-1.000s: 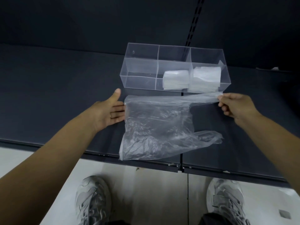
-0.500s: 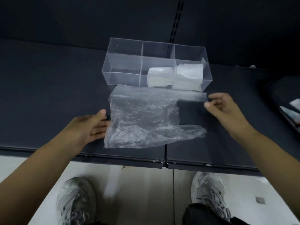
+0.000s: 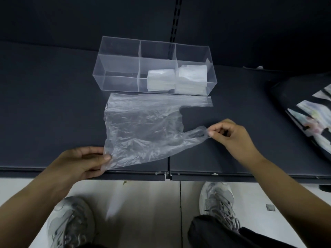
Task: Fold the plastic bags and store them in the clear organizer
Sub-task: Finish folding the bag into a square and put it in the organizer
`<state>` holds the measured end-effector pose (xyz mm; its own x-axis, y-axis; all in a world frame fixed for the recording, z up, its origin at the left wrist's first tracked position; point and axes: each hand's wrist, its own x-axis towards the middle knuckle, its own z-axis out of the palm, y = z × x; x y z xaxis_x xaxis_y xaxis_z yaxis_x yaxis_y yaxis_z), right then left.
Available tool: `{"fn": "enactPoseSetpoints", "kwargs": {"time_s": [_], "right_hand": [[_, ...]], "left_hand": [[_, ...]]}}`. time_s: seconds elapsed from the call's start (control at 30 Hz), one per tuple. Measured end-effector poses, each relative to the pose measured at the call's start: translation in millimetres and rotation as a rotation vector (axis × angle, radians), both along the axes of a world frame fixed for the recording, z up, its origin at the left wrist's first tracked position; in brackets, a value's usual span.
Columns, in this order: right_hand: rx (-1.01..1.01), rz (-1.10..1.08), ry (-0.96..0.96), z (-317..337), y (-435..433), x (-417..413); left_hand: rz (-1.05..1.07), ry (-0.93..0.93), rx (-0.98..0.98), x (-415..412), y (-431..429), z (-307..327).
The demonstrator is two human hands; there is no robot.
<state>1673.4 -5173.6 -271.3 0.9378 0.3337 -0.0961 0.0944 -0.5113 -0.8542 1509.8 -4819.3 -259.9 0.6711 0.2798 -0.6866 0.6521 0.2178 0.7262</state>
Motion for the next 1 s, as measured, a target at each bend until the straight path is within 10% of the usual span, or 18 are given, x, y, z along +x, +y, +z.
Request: {"fn": "enactPoseSetpoints", "kwargs": {"time_s": [0.3, 0.6, 1.0], "right_hand": [[0.275, -0.215, 0.352, 10.2, -10.5, -6.6], [-0.369, -0.248, 0.063, 5.6, -34.7, -26.0], [-0.506, -0.210, -0.010, 11.5, -44.9, -36.5]], "left_hand": [[0.320, -0.064, -0.057, 4.7, -9.9, -1.4], [0.272, -0.020, 0.082, 0.1, -19.0, 1.3], [-0.033, 0.074, 0.220, 7.1, -32.9, 0.6]]}}
